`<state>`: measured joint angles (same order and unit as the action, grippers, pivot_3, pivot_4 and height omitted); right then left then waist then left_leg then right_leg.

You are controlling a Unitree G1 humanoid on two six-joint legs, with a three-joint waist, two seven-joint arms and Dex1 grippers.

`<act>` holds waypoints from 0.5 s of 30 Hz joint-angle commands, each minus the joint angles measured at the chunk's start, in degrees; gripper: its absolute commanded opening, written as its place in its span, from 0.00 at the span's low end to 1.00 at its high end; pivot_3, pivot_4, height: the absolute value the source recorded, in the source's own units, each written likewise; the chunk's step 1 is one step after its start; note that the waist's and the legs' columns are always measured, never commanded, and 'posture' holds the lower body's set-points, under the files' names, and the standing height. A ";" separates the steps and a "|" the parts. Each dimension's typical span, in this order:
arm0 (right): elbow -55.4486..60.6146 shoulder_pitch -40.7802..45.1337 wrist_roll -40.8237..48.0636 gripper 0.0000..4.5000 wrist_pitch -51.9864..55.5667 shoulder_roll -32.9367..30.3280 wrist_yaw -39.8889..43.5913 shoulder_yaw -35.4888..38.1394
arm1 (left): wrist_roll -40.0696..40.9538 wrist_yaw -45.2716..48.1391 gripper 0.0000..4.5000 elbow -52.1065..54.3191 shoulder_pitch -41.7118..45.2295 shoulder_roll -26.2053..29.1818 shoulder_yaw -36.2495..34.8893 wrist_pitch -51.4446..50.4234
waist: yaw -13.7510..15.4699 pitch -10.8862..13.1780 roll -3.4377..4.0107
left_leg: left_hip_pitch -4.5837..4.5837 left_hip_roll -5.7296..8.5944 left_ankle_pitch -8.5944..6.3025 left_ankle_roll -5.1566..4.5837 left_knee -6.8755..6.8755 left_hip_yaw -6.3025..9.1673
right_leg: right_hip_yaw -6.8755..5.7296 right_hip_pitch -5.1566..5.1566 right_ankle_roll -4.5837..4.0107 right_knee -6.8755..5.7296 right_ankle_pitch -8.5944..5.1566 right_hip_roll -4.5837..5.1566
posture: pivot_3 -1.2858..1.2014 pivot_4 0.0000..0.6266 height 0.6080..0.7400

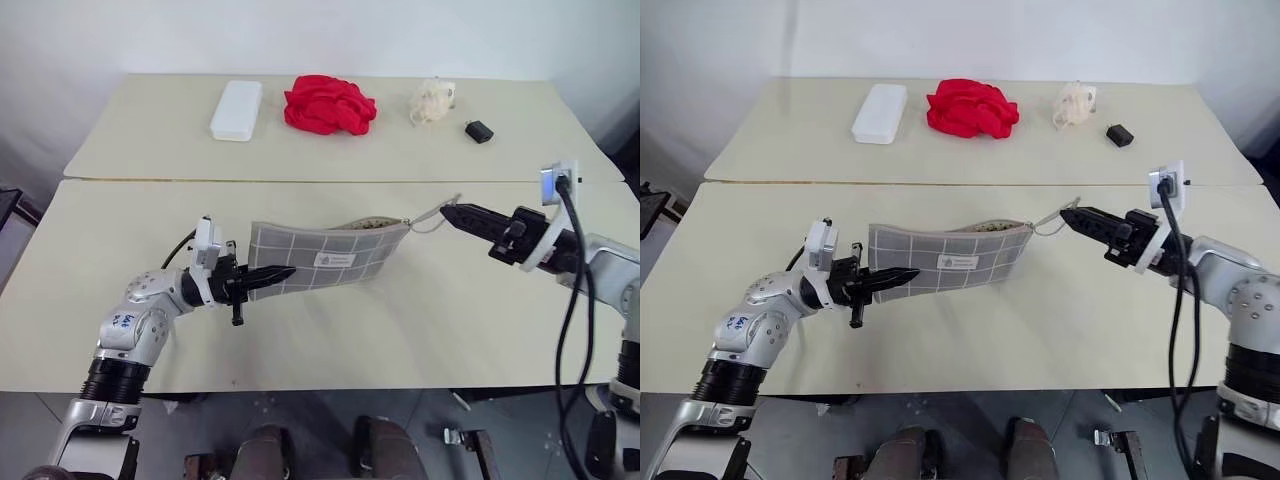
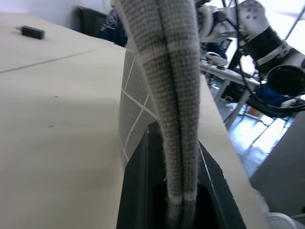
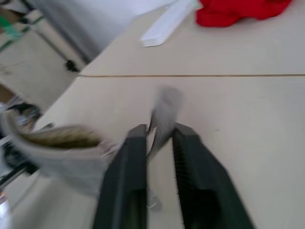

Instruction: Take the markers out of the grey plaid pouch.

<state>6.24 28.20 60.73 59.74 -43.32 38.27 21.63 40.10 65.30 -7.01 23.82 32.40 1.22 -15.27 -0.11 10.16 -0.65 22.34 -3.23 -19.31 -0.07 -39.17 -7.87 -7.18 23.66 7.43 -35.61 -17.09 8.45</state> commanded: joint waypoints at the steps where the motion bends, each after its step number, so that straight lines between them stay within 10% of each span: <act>1: 0.91 -4.55 -9.48 0.49 -10.72 -6.37 7.25 0.77 | -1.30 2.70 0.00 0.46 -0.17 -1.42 -1.10 2.33 | 0.50 0.00 0.00 | 0.00 0.01 0.00 0.00 -0.02 -0.02 | 0.02 0.00 0.00 0.00 0.00 0.00 | 0.52 0.24 1.00; 3: -1.86 -7.01 -10.59 0.64 -14.79 -7.62 11.97 3.24 | -2.63 4.03 0.00 -0.74 0.35 -1.94 -0.97 3.50 | 1.07 0.00 0.00 | 0.01 0.03 -0.01 -0.02 -0.03 -0.02 | 0.02 -0.03 0.03 0.07 0.02 0.01 | 0.52 0.24 1.00; 10: -8.82 -9.64 -12.67 0.64 -15.47 -17.46 24.84 4.23 | -7.00 8.53 0.00 -5.56 3.22 -5.13 -1.07 12.17 | 1.42 -0.01 0.01 | -0.07 0.03 -0.01 -0.03 -0.05 -0.11 | 0.09 -0.06 0.07 0.06 0.04 0.00 | 0.52 0.24 1.00; 15: 1.79 -3.58 -11.67 0.88 -15.54 -16.64 24.85 -0.46 | -11.89 10.13 0.00 -8.31 3.67 -10.06 0.34 23.80 | 1.00 -0.01 0.02 | -0.11 -0.01 0.00 -0.03 -0.10 -0.13 | 0.11 -0.05 0.06 0.00 0.04 0.00 | 0.52 0.24 1.00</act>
<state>2.76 22.80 47.57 44.27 -59.85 62.76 22.42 29.00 74.64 -15.74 27.08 23.06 1.31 5.06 0.89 10.15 -0.63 22.23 -3.25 -19.31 -0.10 -39.26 -8.00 -7.07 23.62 7.50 -35.61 -17.06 8.44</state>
